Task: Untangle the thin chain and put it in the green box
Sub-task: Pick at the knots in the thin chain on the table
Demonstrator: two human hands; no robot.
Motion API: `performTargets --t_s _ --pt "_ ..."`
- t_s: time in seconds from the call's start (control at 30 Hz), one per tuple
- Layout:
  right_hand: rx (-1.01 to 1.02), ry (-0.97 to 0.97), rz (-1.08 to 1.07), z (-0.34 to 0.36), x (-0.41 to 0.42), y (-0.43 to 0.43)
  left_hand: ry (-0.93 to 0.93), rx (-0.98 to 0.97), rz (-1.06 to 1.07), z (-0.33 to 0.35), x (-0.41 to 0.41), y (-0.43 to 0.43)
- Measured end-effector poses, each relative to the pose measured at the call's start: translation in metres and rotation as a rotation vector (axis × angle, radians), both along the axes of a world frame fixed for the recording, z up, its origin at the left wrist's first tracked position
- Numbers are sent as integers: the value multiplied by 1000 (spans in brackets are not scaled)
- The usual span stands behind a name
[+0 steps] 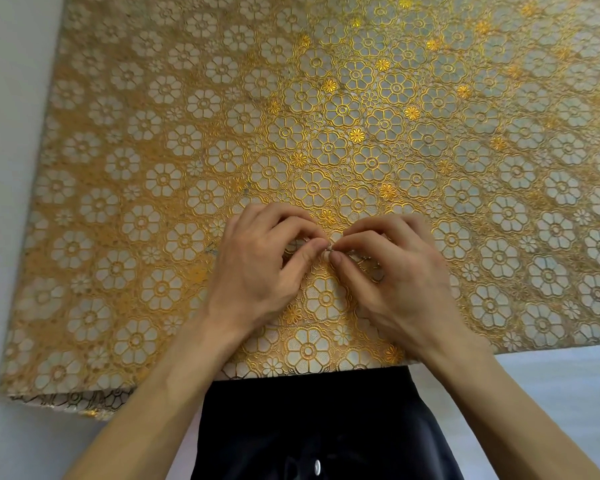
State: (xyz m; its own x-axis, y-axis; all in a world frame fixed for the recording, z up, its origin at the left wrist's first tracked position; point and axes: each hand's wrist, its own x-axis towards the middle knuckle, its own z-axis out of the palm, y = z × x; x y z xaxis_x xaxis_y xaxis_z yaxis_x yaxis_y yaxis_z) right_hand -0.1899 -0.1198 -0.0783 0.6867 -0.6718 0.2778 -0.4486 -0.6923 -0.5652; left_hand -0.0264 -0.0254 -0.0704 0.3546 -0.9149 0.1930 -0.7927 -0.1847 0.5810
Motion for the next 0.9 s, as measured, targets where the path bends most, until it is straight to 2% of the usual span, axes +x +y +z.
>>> performTargets --t_s 0.37,0.6,0.9 --pt "268 -121 54 13 3 7 367 45 14 24 -3 13" --pt "342 -133 56 17 -3 11 248 74 -4 28 -4 15" --pt "375 -124 41 22 -5 12 310 52 24 29 -6 15"
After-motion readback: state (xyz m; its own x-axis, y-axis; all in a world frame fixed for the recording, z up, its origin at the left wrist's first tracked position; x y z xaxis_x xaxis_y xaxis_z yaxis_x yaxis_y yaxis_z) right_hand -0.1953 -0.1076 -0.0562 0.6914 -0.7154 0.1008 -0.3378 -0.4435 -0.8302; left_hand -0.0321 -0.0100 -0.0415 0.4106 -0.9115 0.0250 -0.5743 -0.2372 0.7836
